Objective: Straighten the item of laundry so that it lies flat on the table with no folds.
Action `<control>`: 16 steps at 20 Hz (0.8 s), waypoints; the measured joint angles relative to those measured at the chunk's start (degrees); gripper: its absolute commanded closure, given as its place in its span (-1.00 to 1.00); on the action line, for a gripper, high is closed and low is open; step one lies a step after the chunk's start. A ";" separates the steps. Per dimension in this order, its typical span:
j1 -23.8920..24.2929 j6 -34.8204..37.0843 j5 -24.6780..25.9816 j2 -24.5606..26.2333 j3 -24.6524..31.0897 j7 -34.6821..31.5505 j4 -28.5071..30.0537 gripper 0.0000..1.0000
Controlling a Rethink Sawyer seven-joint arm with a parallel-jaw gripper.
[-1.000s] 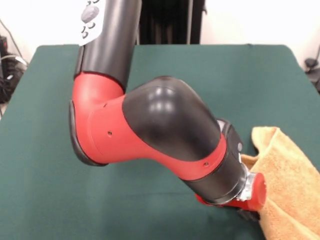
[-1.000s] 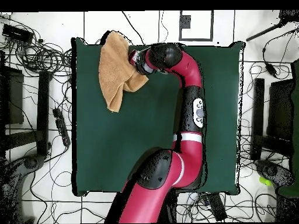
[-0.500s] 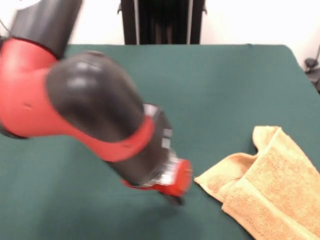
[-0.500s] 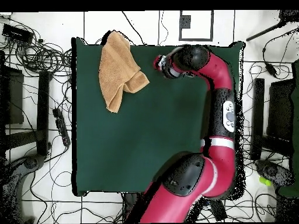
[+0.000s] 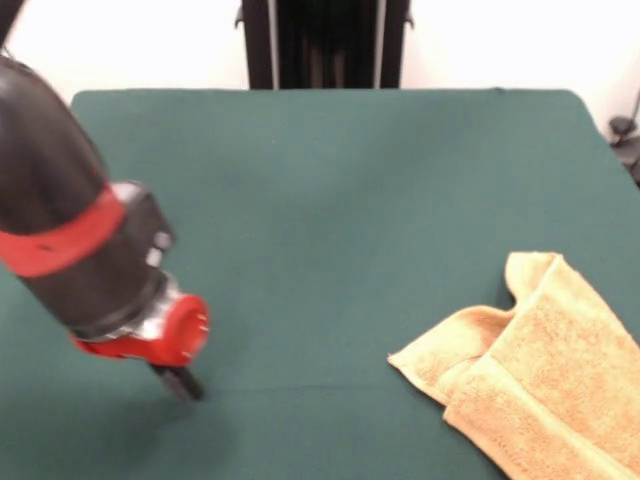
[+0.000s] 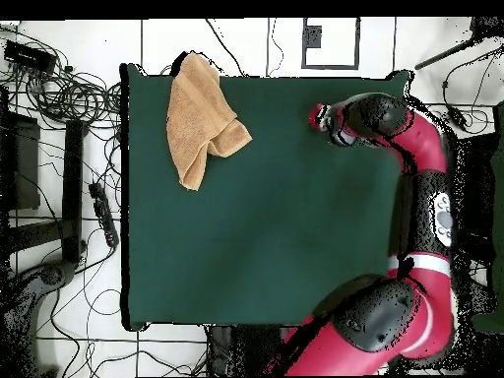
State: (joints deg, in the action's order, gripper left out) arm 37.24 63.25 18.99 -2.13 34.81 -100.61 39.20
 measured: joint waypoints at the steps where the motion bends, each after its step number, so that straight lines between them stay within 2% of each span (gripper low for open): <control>1: 0.96 -0.87 -0.02 -0.87 0.01 0.43 1.23 1.00; 6: 3.52 -1.43 -0.57 -4.42 0.11 0.79 5.36 1.00; 8: 4.66 -1.44 -2.51 -6.06 0.60 0.79 7.46 1.00; 16: 4.27 -5.20 -7.20 -8.22 1.31 0.79 12.85 1.00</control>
State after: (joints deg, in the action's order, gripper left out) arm 41.51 58.05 11.79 -10.35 36.13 -99.82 52.05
